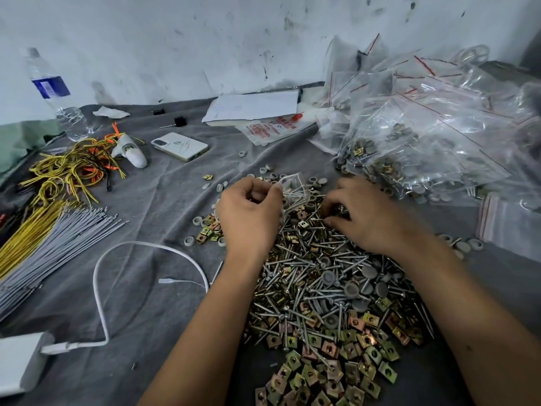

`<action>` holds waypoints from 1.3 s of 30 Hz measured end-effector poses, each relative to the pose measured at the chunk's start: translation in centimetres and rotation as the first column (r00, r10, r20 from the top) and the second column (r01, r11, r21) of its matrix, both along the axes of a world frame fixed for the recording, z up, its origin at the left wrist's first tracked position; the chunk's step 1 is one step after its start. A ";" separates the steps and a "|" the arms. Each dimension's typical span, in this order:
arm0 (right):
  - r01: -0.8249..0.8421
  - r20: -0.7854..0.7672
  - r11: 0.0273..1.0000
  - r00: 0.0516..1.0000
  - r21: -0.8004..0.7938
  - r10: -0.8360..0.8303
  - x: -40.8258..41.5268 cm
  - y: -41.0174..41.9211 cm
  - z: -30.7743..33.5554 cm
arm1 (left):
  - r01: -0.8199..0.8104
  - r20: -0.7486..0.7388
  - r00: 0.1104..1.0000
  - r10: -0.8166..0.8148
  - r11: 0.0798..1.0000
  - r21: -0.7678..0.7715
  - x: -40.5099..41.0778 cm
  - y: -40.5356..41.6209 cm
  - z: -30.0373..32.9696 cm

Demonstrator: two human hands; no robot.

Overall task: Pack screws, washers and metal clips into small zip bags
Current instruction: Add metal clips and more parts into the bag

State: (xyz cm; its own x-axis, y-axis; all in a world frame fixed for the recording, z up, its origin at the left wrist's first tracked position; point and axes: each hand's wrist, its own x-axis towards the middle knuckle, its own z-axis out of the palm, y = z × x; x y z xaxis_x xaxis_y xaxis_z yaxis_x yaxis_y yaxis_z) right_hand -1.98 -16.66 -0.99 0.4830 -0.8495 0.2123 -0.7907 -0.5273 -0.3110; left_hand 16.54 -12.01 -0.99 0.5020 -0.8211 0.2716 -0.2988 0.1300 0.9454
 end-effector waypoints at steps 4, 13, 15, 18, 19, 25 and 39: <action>0.028 0.243 0.998 0.970 -0.053 -0.014 0.0 0.2 0.1 | 0.006 0.026 1.000 -0.007 1.000 0.016 0.0 -0.1 -0.1; -0.056 0.507 0.981 0.850 -0.184 0.144 1.7 1.5 0.3 | 0.131 0.098 0.986 -0.133 0.991 0.027 -0.6 0.0 -0.2; -0.013 0.541 0.984 0.834 -0.180 0.110 1.9 1.3 0.1 | 0.155 0.073 0.985 -0.155 0.988 0.014 -0.5 0.0 -0.1; 0.030 0.578 0.981 0.812 -0.189 0.087 2.0 1.2 0.1 | 0.185 -0.030 0.982 -0.185 0.983 -0.005 -0.3 -0.2 -0.2; 0.026 0.588 0.983 0.804 -0.184 0.089 2.0 1.2 0.1 | 0.186 -0.069 0.980 -0.186 0.983 -0.012 -0.1 -0.2 -0.3; -0.016 0.570 0.974 0.809 -0.228 0.147 1.4 1.2 0.4 | 0.138 -0.258 0.955 -0.150 0.988 -0.064 0.9 -0.5 -0.3; -0.102 0.079 0.995 0.992 0.001 0.102 2.1 0.7 -0.4 | -0.040 -0.459 0.885 -0.072 0.972 -0.230 3.4 -0.2 1.4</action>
State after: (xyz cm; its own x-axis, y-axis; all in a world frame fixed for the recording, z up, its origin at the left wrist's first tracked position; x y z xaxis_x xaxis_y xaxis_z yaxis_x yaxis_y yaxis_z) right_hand 0.08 -15.94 -1.44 0.5491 -0.7979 0.2488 -0.7061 -0.6021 -0.3728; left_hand 19.97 -12.23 0.37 0.6032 -0.7743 0.1911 0.1681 0.3576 0.9186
